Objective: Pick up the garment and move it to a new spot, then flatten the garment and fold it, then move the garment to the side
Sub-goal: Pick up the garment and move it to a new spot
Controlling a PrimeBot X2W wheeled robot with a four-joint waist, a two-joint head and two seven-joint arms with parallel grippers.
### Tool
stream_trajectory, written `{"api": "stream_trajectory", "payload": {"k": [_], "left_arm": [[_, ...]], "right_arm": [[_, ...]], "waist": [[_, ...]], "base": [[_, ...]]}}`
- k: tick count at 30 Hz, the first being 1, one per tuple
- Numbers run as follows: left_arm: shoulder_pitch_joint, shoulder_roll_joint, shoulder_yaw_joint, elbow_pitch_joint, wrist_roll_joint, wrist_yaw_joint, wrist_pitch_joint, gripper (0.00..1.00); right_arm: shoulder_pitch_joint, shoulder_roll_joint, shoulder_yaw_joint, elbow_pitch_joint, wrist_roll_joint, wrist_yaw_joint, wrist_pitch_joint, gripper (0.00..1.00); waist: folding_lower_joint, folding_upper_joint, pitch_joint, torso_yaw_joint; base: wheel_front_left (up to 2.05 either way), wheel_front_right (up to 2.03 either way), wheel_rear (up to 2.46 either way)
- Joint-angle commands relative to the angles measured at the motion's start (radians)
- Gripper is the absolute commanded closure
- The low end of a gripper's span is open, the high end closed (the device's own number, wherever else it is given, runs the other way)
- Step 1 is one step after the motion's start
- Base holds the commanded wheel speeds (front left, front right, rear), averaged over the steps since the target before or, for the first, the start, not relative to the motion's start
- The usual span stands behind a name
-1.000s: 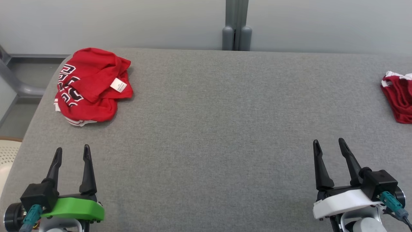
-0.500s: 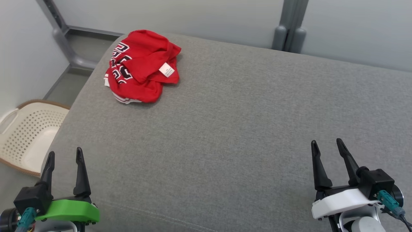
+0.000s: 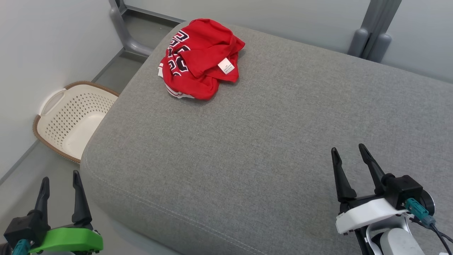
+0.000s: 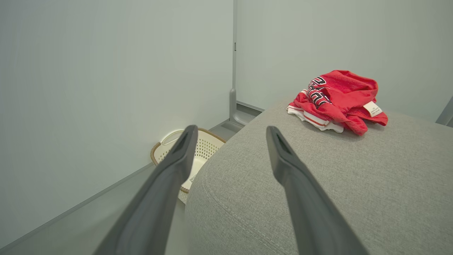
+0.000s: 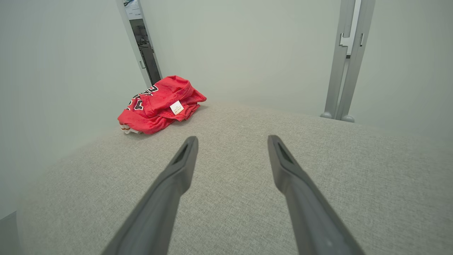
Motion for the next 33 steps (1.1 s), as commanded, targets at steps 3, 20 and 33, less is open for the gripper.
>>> {"api": "stream_trajectory", "payload": {"k": [3, 20, 33], "left_arm": [[0.022, -0.008, 0.014, -0.016, -0.009, 0.006, 0.000, 0.00], [-0.125, -0.003, -0.008, 0.023, -0.018, -0.013, 0.001, 0.00], [-0.578, 0.154, -0.012, 0.130, -0.091, -0.029, 0.001, 0.00]], "right_arm": [[-0.028, -0.015, 0.013, 0.010, -0.001, -0.001, 0.006, 0.00], [-0.012, -0.040, -0.042, -0.015, -0.020, -0.001, 0.013, 0.00], [-0.082, -0.087, -0.149, -0.154, -0.069, -0.001, 0.060, 0.00]], "waist": [[0.0001, 0.0000, 0.024, 0.013], [0.0001, 0.0000, 0.060, -0.039], [0.0001, 0.0000, 0.294, -0.296]], "base": [[0.00, 0.00, 0.00], [0.00, 0.00, 0.00], [0.00, 0.00, 0.00]]}}
